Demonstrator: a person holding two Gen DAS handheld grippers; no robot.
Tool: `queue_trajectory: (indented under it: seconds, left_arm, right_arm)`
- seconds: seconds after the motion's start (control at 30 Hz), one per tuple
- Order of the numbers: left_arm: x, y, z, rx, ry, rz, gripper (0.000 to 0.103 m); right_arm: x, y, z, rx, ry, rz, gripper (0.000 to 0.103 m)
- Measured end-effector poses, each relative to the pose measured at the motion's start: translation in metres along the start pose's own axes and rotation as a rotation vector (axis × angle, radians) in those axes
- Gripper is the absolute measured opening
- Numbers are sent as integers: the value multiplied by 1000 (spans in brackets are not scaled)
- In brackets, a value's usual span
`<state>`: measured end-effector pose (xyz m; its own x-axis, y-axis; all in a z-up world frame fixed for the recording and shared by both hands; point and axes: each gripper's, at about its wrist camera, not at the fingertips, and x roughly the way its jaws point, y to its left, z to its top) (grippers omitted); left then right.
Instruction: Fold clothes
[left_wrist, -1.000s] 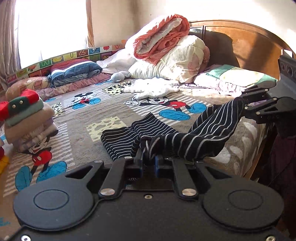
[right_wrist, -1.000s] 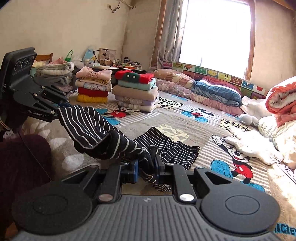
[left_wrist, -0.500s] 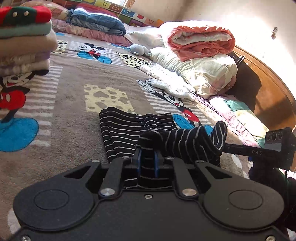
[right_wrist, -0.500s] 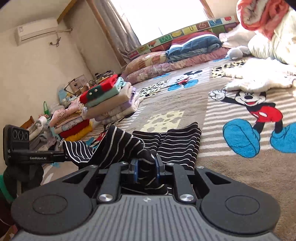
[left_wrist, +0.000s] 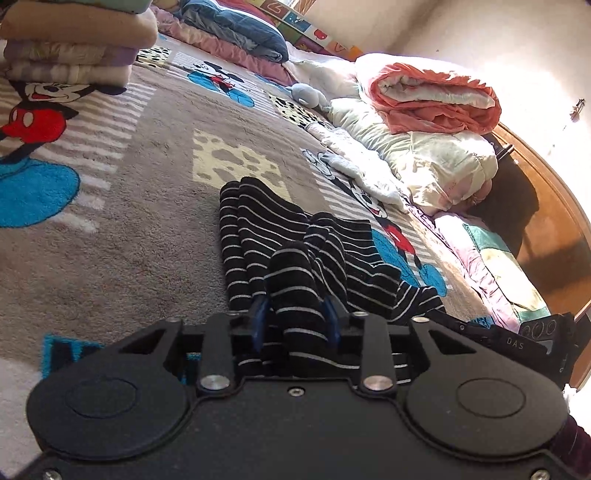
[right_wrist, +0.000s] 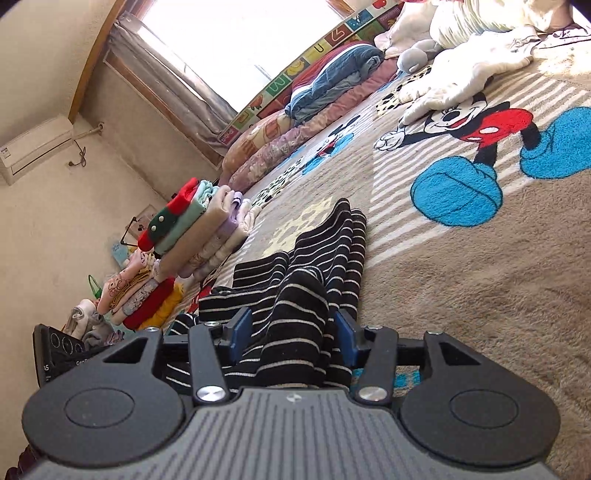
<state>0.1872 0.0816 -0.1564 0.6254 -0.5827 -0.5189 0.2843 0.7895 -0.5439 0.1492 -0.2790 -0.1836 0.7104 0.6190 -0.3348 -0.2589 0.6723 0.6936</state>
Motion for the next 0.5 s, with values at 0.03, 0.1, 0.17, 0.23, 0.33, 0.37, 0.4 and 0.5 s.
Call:
queue_trajectory:
  seconds: [0.03, 0.1, 0.17, 0.23, 0.33, 0.37, 0.4, 0.5]
  left_arm:
    - [1, 1, 0, -4, -5, -1, 15]
    - [-2, 1, 0, 8, -31, -1, 13]
    - [-6, -2, 3, 27, -70, -13, 12]
    - [-11, -5, 8, 49, -118, -26, 12]
    - [-15, -5, 18, 66, -194, -62, 12]
    - [-14, -4, 22, 66, -210, -71, 12]
    - [-12, -3, 26, 66, -219, -77, 12]
    - [-4, 0, 39, 65, -244, -100, 12]
  right_arm:
    - [1, 2, 0, -16, 4, -1, 27]
    - [4, 5, 2, -49, 0, 8, 19]
    - [2, 9, 6, -65, -24, 20, 17]
    - [0, 13, 11, -93, -65, 45, 16]
    - [0, 18, 22, -135, -117, 85, 16]
    - [2, 18, 27, -138, -130, 100, 16]
    - [4, 16, 32, -136, -141, 114, 16]
    - [14, 8, 46, -104, -164, 148, 16]
